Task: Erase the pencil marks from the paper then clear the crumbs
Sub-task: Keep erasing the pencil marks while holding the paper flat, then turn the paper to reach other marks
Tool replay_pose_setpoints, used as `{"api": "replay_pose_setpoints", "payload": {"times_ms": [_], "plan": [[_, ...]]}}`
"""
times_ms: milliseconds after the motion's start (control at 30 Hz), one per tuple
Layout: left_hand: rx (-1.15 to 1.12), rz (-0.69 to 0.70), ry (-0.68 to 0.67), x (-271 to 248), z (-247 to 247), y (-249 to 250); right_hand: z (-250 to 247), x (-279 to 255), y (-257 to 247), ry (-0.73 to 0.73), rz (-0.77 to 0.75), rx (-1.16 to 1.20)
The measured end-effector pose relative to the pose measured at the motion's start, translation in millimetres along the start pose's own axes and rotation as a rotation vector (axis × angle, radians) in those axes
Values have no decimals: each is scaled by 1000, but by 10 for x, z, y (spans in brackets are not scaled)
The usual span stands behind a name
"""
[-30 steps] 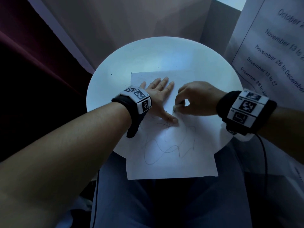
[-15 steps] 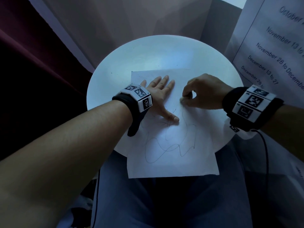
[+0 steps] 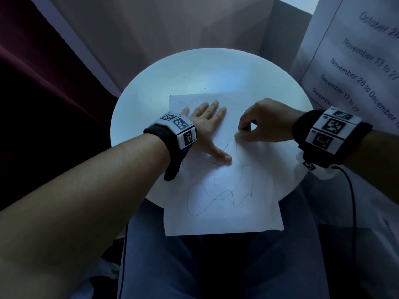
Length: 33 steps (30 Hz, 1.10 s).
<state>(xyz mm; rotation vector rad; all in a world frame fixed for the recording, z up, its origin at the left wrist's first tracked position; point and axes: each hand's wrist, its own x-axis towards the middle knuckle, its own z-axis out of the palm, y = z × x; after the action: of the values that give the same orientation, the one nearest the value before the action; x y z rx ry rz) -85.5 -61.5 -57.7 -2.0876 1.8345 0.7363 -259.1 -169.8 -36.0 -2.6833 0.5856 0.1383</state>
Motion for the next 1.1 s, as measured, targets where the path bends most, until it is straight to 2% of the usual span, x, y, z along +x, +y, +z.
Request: {"api": "replay_pose_setpoints", "payload": {"times_ms": [133,267,367,467,567,667,833,867,900,967,1033,1100], "plan": [[1,-7,8,-6,-10,1,-38,47,48,31,111,161],[-4,-31,17,-37,-42,76,-158,311,141,80,360,683],[84,-39,81,-108,-108,220,-117,481,156,45,443,706],[176,91,190,-220,-39,584,-85,532,159,30,464,720],[153,148,108,-261,190,901,-77,517,174,56,466,724],[81,45,50,-351,338,789,-49,504,182,65,457,735],[7,-451,-28,-598,289,331,-42,454,199,64,460,796],[10,-482,-16,-592,255,337,-49,453,199,64,460,809],[3,-445,21,-566,221,392,-57,453,194,61,462,818],[-29,-205,92,-457,172,609,-71,455,177,56,470,836],[-28,22,79,-365,178,856,-67,458,175,63,478,854],[4,60,31,-325,222,911,-66,454,173,69,484,857]]}}
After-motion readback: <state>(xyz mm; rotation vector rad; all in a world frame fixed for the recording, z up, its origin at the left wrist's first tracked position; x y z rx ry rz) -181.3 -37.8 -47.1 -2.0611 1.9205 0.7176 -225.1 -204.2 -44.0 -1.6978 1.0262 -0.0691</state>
